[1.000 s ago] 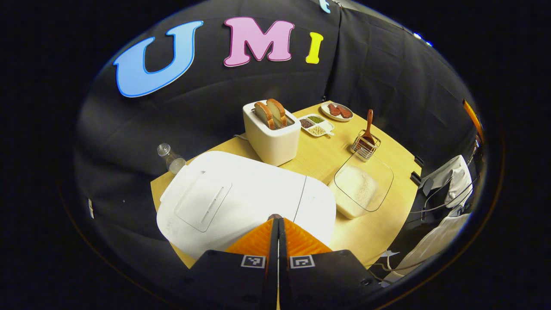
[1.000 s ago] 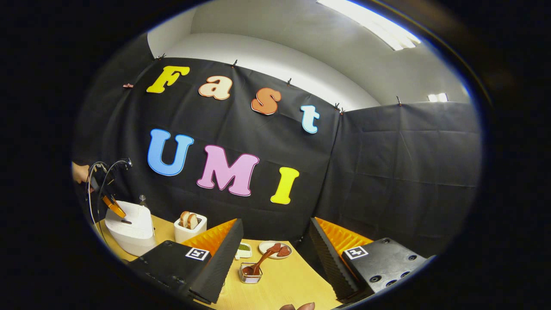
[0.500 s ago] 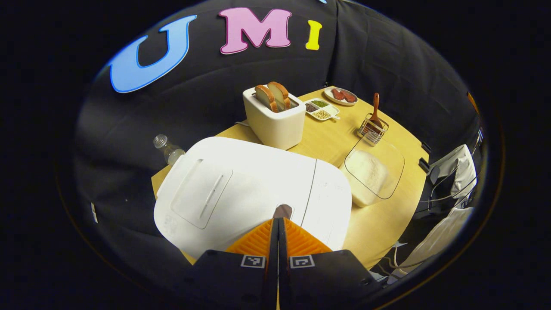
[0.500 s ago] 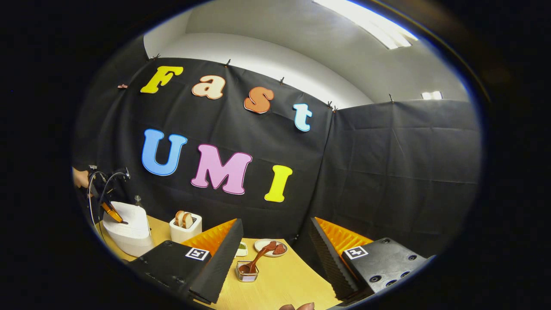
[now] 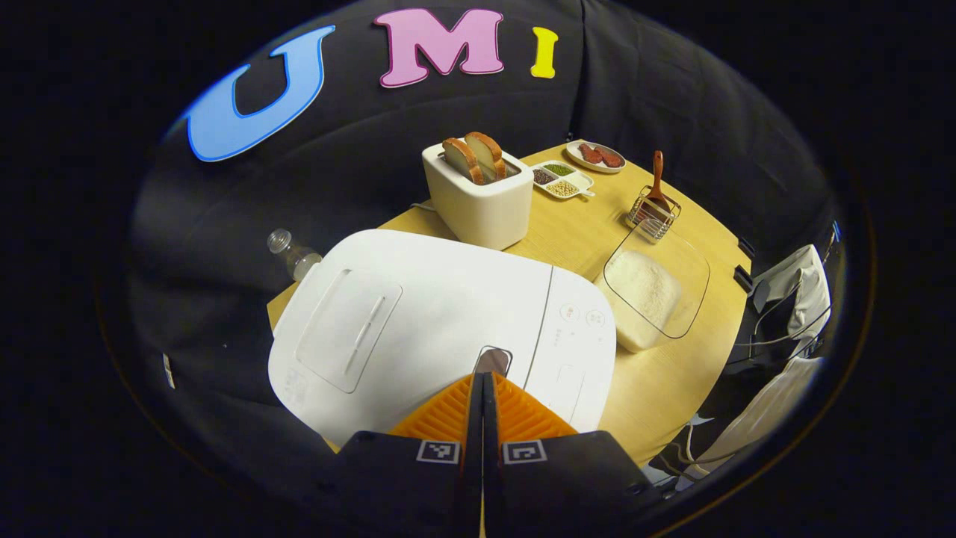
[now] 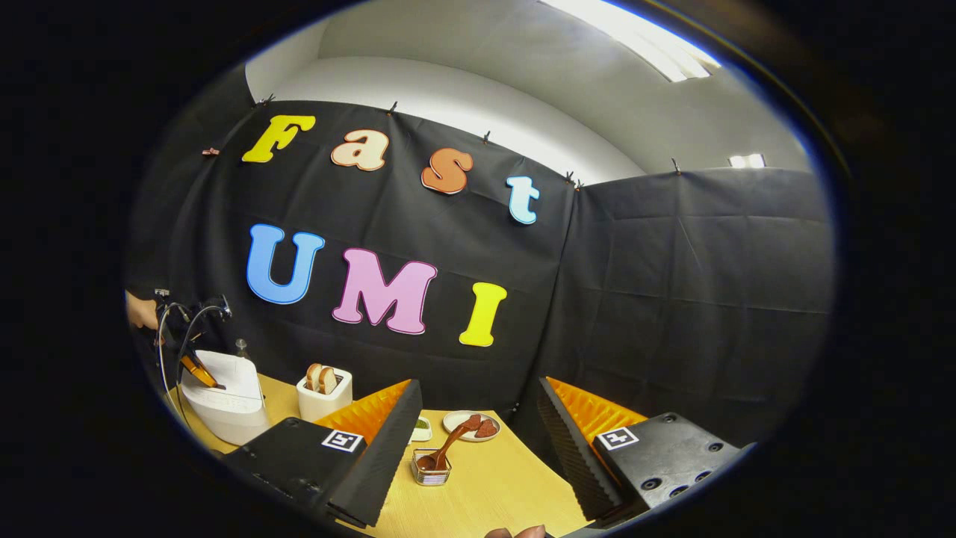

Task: Close the left gripper, press the button to open the rice cooker; take a wooden spoon from the chopstick holder with the right hand, scoop a spoonful of rice and pour it into the rice cooker, then put the wooden spoon back into the chopstick holder.

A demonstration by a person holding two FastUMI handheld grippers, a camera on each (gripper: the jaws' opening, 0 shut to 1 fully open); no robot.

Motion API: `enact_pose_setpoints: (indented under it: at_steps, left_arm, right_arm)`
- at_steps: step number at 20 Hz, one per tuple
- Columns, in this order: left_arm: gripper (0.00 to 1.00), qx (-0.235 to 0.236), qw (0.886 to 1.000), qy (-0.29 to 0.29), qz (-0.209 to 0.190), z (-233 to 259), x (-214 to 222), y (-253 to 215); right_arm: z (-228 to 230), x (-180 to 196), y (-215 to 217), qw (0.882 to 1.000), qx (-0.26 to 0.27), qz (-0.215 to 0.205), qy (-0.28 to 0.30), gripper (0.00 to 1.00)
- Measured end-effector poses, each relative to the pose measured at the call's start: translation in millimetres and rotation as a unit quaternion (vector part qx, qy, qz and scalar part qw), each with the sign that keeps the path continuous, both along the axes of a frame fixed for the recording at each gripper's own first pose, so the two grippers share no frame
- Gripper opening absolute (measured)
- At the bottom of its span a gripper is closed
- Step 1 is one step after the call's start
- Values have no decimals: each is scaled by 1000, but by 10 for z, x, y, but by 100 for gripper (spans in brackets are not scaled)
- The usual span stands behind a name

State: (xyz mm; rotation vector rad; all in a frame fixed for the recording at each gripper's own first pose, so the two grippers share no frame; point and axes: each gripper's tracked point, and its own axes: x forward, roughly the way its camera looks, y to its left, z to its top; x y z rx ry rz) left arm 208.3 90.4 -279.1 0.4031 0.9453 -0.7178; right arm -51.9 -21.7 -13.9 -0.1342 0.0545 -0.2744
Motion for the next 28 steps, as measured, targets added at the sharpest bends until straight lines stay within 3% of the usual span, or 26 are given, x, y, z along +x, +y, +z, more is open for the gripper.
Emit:
enact_pose_setpoints:
  at_steps: [4, 6, 10, 12, 14, 15, 16, 17, 18, 23, 28]
  left_arm:
    - [7, -17, 995, -95, 14, 418, 202, 27]
    - [7, -9, 987, -158, 32, 666, 337, 104]
    - [9, 18, 946, -314, 75, 1354, 583, 268]
    - [5, 5, 924, -369, 101, 1666, 594, 256]
    - [46, -14, 903, -413, 116, 1940, 573, 203]
    - [49, -24, 892, -433, 124, 2065, 531, 176]
    - [59, -37, 882, -450, 133, 2165, 468, 119]
    - [81, -54, 876, -458, 140, 2212, 344, 67]
    - [96, -68, 868, -467, 157, 2257, 290, 8]
    - [96, -152, 835, -471, 241, 2462, -285, -282]
    - [95, -183, 819, -456, 298, 2469, -695, -618]
  right_arm:
    - [-33, 8, -52, 1000, 0, 0, 5, 97]
    - [-28, 27, -46, 1000, 1, 2, 5, 97]
    - [-50, 43, -35, 1000, 1, 11, 4, 97]
    - [-91, 46, -63, 1000, 4, 16, 6, 97]
    - [-169, 83, -116, 1000, 11, 21, 11, 97]
    - [-217, 110, -137, 999, 15, 28, 15, 97]
    - [-276, 143, -162, 999, 21, 37, 19, 97]
    - [-325, 186, -193, 998, 27, 46, 22, 98]
    - [-383, 242, -230, 998, 35, 54, 24, 97]
    - [-818, 602, -449, 991, 70, 99, 50, 98]
    - [-1361, 962, -509, 976, 119, 157, 91, 98]
